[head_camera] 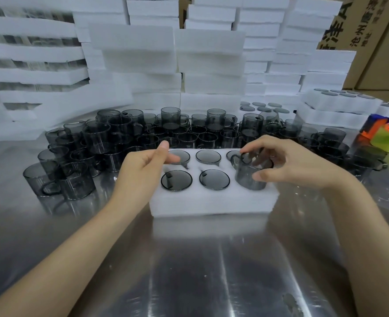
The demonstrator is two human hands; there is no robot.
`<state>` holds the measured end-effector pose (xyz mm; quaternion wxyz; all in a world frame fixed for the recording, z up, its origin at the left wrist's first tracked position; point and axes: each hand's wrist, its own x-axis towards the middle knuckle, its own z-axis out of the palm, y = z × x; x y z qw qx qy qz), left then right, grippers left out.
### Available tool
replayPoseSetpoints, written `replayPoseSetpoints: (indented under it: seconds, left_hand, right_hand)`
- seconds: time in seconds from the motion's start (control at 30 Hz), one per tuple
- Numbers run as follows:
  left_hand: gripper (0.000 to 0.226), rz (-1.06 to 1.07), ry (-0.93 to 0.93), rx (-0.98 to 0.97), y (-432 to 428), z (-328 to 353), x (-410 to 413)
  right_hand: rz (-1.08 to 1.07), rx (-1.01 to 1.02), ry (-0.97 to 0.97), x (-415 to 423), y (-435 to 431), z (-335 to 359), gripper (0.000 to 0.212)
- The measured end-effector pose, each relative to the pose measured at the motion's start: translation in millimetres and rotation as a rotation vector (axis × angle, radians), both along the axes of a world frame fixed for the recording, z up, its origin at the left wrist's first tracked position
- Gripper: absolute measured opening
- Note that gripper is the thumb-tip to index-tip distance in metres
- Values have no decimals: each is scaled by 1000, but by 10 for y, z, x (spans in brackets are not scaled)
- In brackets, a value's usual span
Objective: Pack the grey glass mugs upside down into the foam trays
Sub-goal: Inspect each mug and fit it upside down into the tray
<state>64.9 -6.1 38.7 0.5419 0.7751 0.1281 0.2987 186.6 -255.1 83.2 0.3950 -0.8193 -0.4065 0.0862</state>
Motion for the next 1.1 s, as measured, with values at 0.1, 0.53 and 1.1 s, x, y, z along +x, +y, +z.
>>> replayPoseSetpoints:
  seconds: [0.1,0.53,1.1]
  left_hand:
    - [40,2,-11,22,0,-10,4]
    - [40,31,18,115,50,-64,47]
    - [56,29,651,415,194,-21,-45]
  right_hand:
    - [27,-52,31,20,31,-47,42]
    - [51,-324,215,132,20,-97,46]
    - [-112,-249,358,220,-86,-217,103]
